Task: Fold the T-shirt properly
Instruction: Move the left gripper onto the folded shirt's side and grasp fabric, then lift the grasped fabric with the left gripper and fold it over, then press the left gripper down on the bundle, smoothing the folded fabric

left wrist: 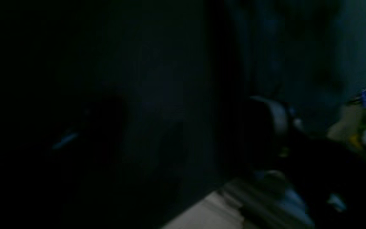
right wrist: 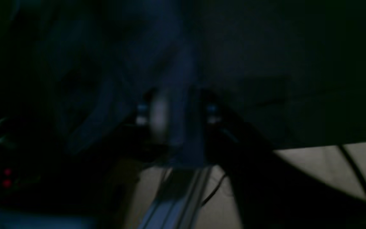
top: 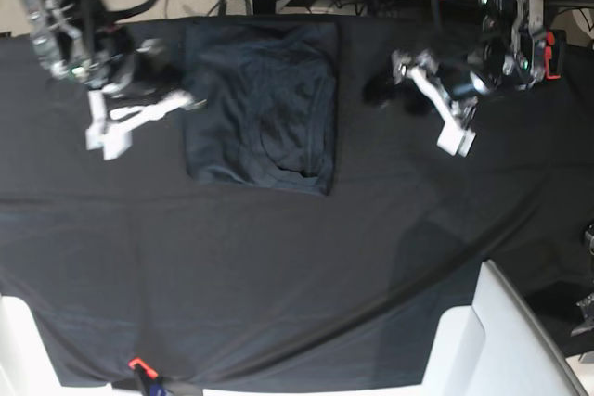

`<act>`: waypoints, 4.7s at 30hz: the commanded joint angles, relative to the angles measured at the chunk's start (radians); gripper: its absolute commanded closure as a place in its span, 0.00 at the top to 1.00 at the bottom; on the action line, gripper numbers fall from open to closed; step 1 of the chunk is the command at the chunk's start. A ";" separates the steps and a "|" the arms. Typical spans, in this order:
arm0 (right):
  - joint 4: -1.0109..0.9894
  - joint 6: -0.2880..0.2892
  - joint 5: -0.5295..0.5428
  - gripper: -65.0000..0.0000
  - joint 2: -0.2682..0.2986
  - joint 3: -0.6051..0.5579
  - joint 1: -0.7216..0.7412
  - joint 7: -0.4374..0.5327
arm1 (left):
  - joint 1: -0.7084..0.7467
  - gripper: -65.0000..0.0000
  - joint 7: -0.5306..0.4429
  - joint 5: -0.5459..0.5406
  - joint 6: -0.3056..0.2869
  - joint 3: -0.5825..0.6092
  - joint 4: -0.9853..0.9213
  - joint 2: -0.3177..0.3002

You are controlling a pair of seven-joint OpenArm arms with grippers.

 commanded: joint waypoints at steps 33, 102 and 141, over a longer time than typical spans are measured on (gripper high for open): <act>-0.049 0.005 0.006 0.35 0.056 0.029 0.003 0.014 | -0.168 0.80 -0.101 0.190 -0.131 0.078 -0.362 0.274; -0.136 0.005 0.010 0.00 0.050 0.149 0.048 0.014 | -0.762 0.00 0.039 0.989 -0.004 1.382 -0.303 -0.050; -0.194 0.005 0.010 0.00 0.050 0.236 0.043 0.012 | -0.733 0.00 -0.181 1.114 -0.006 1.535 -0.305 0.159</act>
